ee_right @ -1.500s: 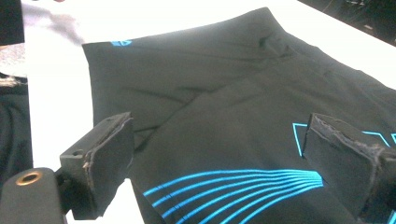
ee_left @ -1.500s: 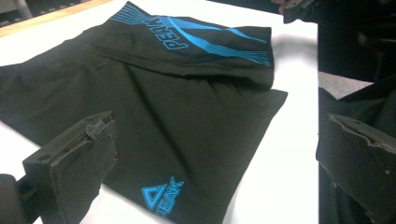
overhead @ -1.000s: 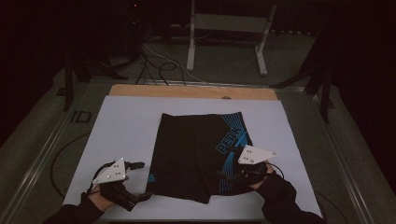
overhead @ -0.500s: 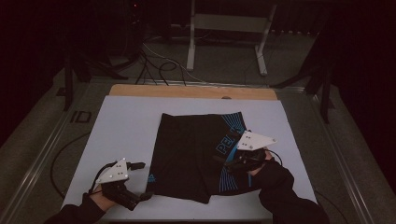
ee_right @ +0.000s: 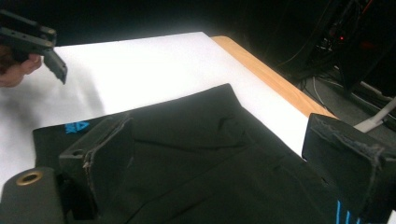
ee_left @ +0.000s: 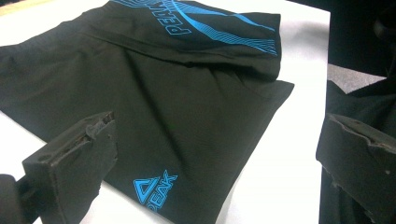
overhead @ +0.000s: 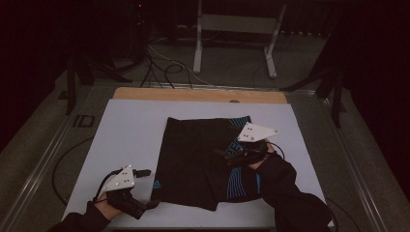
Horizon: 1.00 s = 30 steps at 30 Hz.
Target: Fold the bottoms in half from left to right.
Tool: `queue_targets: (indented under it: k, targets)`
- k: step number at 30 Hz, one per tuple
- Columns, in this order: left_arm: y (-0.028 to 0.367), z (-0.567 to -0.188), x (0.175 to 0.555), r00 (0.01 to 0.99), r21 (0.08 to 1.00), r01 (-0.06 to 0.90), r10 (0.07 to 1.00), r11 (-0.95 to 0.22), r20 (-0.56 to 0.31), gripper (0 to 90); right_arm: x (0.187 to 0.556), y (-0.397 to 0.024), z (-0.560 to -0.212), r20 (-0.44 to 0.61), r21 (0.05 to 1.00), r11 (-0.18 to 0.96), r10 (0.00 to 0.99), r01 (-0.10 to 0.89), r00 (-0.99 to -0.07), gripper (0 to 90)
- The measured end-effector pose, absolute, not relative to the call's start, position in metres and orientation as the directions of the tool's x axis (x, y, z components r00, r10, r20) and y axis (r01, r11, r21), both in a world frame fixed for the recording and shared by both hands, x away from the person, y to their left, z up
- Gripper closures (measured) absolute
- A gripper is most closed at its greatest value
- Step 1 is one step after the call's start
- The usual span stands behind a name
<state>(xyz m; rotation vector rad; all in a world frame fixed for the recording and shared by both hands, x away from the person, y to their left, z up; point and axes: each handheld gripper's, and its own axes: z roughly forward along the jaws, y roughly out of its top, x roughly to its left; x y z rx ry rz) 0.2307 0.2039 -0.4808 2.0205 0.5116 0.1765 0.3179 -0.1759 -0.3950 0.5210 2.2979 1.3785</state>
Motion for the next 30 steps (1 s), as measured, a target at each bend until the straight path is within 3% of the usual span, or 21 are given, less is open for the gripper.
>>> queue_targets:
  k: [30]
  targets:
    - [0.199,-0.486,0.230,0.898,0.853,0.290,0.432,-0.435,-0.086,0.1,0.366,-0.120,-0.394,-0.160,0.874,0.477,0.466,0.094,-0.870,9.2]
